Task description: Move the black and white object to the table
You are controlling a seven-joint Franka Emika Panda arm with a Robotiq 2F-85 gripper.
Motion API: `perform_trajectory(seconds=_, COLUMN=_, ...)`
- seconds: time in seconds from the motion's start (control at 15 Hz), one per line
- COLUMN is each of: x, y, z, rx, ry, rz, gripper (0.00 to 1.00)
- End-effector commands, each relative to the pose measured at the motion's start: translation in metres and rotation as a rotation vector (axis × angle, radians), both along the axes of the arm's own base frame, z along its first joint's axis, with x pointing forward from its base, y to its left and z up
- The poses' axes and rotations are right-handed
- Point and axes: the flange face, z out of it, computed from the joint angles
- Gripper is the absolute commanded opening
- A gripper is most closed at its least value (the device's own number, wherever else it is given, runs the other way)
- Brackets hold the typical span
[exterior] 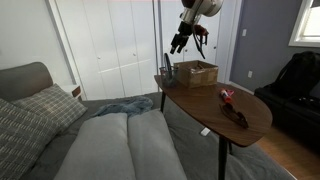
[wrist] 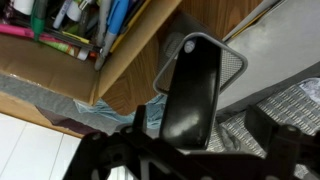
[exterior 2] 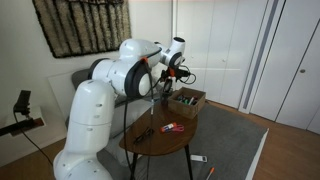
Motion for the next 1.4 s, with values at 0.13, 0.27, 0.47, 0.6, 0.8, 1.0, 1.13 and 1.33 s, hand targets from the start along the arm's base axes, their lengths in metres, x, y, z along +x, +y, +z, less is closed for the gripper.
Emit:
perform_trajectory(seconds=0.13, x=0.004, y=-0.001, z=-0.007, rx=0.013, ry=0.015, rz=-0.004, gripper=1.0)
perform_trajectory(seconds=0.27, x=0.011, y=0.0, z=-0.015, rx=0.024, ry=0.026, rz=-0.005, gripper=1.0)
perform_trajectory(seconds=0.47, x=0.021, y=-0.001, z=-0.026, rx=0.067, ry=0.034, rz=0.013, gripper=1.0)
perform_trajectory(seconds=0.6, x=0.027, y=0.0, z=-0.028, rx=0.096, ry=0.032, rz=0.028, gripper=1.0)
perform_trajectory(seconds=0.8, x=0.037, y=-0.002, z=-0.026, rx=0.129, ry=0.018, rz=0.041, gripper=1.0)
perform_trajectory(seconds=1.0, x=0.043, y=0.003, z=-0.031, rx=0.169, ry=0.052, rz=0.078, gripper=1.0)
perform_trajectory(seconds=1.13, x=0.044, y=0.007, z=-0.035, rx=0.163, ry=0.082, rz=0.095, gripper=1.0)
perform_trajectory(seconds=1.33, x=0.049, y=0.009, z=-0.039, rx=0.159, ry=0.087, rz=0.092, gripper=1.0)
